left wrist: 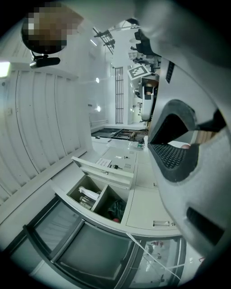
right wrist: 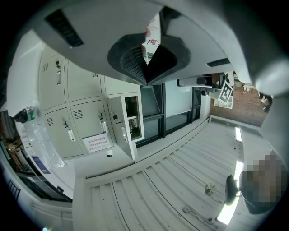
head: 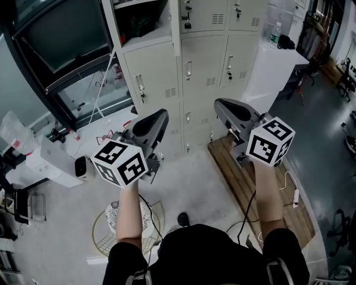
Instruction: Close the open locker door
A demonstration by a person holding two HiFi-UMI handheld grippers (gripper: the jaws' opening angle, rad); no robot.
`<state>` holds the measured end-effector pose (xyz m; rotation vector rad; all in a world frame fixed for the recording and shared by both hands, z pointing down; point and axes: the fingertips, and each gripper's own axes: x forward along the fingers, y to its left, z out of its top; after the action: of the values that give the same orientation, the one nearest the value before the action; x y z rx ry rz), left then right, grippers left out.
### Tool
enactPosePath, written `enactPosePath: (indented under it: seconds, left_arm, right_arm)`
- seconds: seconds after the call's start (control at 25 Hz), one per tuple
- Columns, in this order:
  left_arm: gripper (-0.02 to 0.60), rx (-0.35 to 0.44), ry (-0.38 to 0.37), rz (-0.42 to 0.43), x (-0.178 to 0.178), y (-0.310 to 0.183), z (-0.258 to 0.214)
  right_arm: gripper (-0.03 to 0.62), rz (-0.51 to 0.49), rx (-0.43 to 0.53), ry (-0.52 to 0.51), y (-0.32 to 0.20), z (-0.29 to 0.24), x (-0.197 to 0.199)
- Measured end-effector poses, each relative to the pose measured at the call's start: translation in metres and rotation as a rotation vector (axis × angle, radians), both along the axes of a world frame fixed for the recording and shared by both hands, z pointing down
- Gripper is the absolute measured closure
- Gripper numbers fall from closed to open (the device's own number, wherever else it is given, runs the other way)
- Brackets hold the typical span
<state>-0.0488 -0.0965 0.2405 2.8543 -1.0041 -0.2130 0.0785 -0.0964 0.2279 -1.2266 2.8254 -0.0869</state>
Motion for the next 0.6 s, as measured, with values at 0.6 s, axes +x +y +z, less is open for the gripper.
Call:
enactPosePath:
  seconds: [0.6]
  left_arm:
    - [0.565, -0.027, -0.005, 0.045, -0.029, -0.050, 0.017]
  right_arm:
    - [0.589, 0.042, -0.044, 0.012, -0.044, 0.018, -0.030]
